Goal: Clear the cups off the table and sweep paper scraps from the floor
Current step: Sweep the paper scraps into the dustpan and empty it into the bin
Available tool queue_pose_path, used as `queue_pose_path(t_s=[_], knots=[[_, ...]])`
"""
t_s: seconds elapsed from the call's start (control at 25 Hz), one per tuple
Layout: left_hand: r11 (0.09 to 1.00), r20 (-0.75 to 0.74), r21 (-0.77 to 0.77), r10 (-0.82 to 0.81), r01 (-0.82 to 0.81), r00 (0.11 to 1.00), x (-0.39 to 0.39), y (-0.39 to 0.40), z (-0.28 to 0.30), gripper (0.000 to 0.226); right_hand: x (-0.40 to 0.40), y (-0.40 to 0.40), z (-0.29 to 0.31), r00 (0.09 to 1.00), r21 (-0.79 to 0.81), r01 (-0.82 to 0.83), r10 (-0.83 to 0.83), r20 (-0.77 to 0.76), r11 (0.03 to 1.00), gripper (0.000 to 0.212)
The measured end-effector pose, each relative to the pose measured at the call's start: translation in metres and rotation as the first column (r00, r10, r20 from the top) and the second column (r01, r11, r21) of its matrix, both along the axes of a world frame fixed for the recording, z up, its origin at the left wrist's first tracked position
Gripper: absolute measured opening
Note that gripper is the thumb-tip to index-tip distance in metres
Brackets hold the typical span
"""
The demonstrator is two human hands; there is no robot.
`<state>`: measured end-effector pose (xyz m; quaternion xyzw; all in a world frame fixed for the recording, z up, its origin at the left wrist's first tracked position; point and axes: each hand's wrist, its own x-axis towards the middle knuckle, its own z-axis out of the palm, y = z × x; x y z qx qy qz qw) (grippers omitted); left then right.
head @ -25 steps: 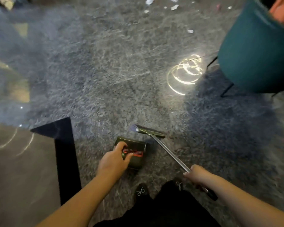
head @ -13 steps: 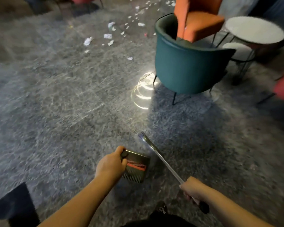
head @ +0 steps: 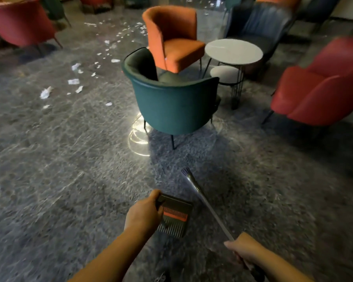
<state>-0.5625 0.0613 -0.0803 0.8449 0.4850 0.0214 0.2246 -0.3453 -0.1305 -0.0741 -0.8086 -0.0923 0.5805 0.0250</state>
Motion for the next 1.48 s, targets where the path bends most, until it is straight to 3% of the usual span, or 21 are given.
queue_pose_path(t_s=[0.24,0.56,1.0,1.32,1.48], knots=[[0.978,0.032,0.036,-0.206,0.205,0.978,0.086,0.043,-0.004,0.027,0.044,-0.001,-0.001,0.945,0.028,0.325,-0.326,0.012,0.945,0.031],[0.882,0.032,0.067,-0.469,0.466,0.883,0.23,0.08,-0.009,0.032,0.113,-0.014,-0.002,0.716,0.112,0.696,-0.698,-0.031,0.709,0.032],[0.763,0.048,0.066,-0.647,0.643,0.761,0.514,0.002,-0.017,0.032,0.316,-0.12,-0.027,0.478,0.225,0.86,-0.877,-0.04,0.458,0.018],[0.735,0.101,0.091,-0.678,0.672,0.728,0.717,-0.084,0.013,0.03,0.483,-0.196,-0.012,0.364,0.344,0.872,-0.931,0.018,0.348,0.01],[0.697,0.1,0.065,-0.717,0.715,0.69,0.816,-0.111,0.013,0.028,0.57,-0.213,-0.011,0.339,0.378,0.867,-0.94,0.029,0.324,0.02]])
